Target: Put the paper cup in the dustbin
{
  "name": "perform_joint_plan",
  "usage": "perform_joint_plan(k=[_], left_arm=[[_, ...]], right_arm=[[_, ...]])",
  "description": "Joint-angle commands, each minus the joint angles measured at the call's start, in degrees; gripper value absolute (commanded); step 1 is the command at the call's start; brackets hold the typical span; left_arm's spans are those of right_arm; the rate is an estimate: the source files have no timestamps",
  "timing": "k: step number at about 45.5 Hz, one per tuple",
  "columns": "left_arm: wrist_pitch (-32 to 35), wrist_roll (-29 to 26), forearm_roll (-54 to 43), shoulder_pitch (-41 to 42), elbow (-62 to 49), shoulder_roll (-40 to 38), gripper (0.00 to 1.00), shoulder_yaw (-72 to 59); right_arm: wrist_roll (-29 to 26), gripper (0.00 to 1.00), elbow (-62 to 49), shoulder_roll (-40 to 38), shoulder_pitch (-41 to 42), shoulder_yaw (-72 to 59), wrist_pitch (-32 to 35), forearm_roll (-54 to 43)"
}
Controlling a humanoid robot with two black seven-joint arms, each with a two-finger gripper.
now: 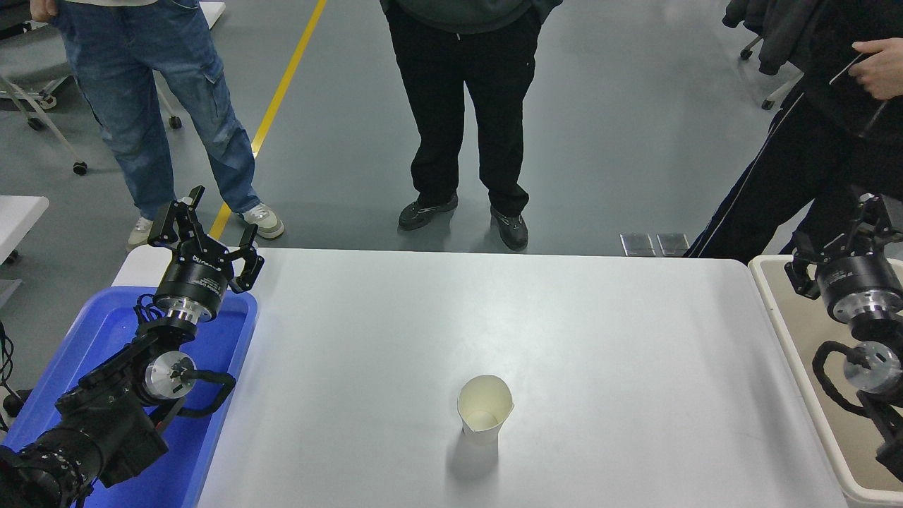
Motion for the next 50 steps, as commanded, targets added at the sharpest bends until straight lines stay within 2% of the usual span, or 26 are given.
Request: perform_joint_plan(k=[1,14,28,41,50], left_arm=[[0.0,0.0,0.0,0.0,0.1,0.0,1.0,0.0],[0.0,0.0,0.0,0.0,0.0,0.0,1.0,0.0],[0.0,0.0,0.0,0.0,0.0,0.0,1.0,0.0],[0.0,0.0,0.0,0.0,0.0,0.0,1.0,0.0],[0.0,0.0,0.0,0.0,0.0,0.0,1.0,0.0]], right_arm=[[-0.1,0.99,0.3,-0.6,0.7,-2.3,0.0,-1.1],[-0.4,0.99,0.8,-6.0,13.8,-37.1,-0.8,-1.0],[-0.4,0.99,3.0,-8.1,27.1,-59.1,-0.2,-1.3],[-0.4,0.99,21.7,-13.8,44.1,-84.8,0.0,-7.4],[-0.4,0.99,31.8,-14.4,55.6,-98.6,0.1,-8.6]])
